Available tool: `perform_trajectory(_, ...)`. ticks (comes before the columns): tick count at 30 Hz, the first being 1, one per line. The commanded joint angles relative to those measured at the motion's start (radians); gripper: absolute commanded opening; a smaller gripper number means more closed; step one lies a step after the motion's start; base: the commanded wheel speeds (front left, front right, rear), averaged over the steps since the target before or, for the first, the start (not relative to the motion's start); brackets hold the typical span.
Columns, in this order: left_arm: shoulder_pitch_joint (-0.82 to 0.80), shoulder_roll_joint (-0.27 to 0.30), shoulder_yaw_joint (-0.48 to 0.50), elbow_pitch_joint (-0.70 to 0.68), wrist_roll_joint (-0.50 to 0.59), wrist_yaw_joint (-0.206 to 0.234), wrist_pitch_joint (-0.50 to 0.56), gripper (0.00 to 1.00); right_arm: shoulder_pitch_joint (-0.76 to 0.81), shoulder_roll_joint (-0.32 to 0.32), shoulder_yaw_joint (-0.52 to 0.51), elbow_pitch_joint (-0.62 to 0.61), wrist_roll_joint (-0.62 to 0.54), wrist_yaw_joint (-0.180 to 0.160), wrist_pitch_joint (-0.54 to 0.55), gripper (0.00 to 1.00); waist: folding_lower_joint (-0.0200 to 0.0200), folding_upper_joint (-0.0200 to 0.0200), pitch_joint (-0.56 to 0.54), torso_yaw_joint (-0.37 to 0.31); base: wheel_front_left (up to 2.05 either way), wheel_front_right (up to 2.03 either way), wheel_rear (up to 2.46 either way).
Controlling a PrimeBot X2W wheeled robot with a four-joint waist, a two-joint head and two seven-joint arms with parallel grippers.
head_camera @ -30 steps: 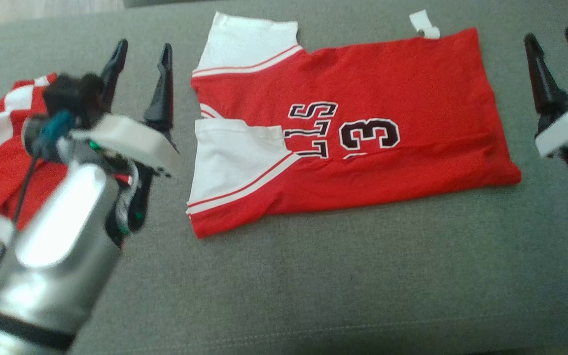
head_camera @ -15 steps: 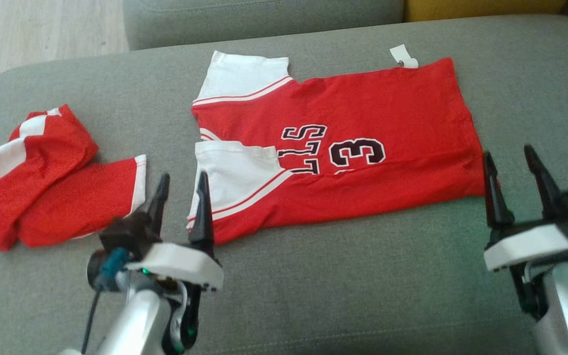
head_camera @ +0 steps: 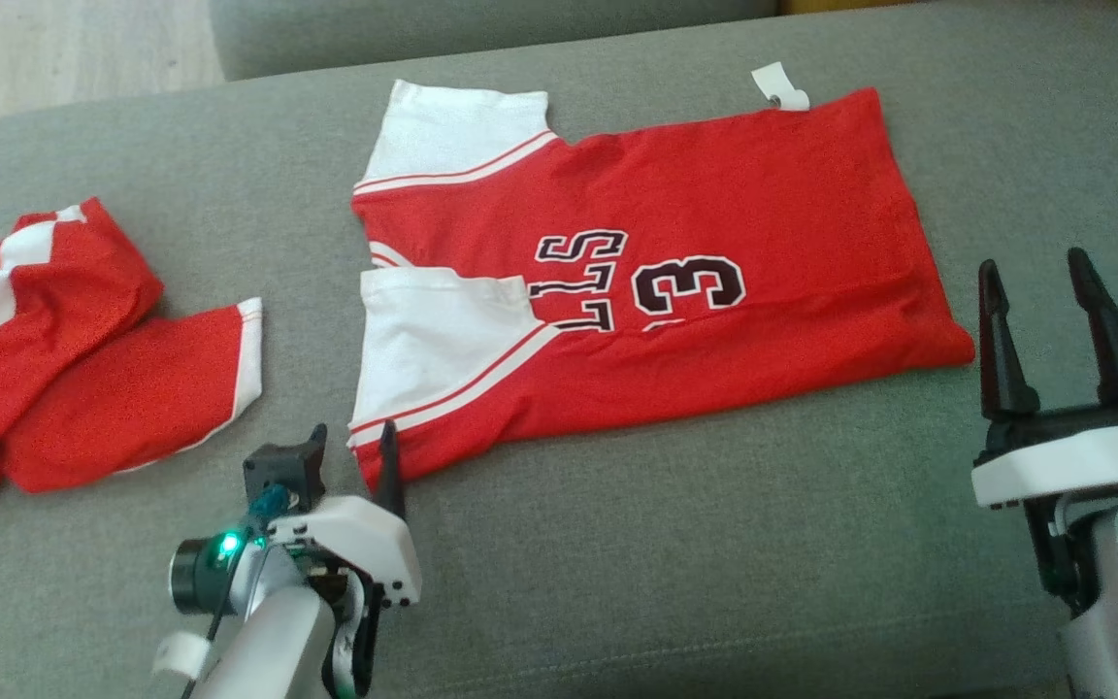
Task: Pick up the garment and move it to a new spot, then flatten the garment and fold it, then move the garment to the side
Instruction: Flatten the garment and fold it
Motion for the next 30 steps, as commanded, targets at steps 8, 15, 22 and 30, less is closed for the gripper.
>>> perform_trajectory(8,-0.092,0.009,0.015,0.106,0.005,0.012,0.075,1.00,-0.045,-0.027,-0.003,-0.075,0.001,0.007,0.016,1.00,0.0000,-0.0001,0.033,-0.035,0.00,0.00,0.00)
perform_trajectory(15,-0.127,0.012,-0.008,0.133,0.005,-0.019,0.086,0.00,-0.055,-0.023,-0.043,-0.059,0.003,0.007,0.057,1.00,0.0000,-0.0001,0.048,-0.044,0.00,0.00,0.00)
perform_trajectory(22,-0.171,0.015,-0.003,0.034,0.028,-0.009,-0.039,0.00,-0.095,0.026,-0.098,0.071,0.033,0.007,0.193,1.00,0.0000,-0.0001,0.062,-0.021,0.00,0.00,0.00)
perform_trajectory(30,-0.188,0.012,-0.056,-0.093,0.073,-0.023,-0.053,0.00,-0.200,0.053,-0.157,0.279,0.066,0.007,0.321,1.00,0.0000,-0.0001,0.100,0.019,0.00,0.00,0.00)
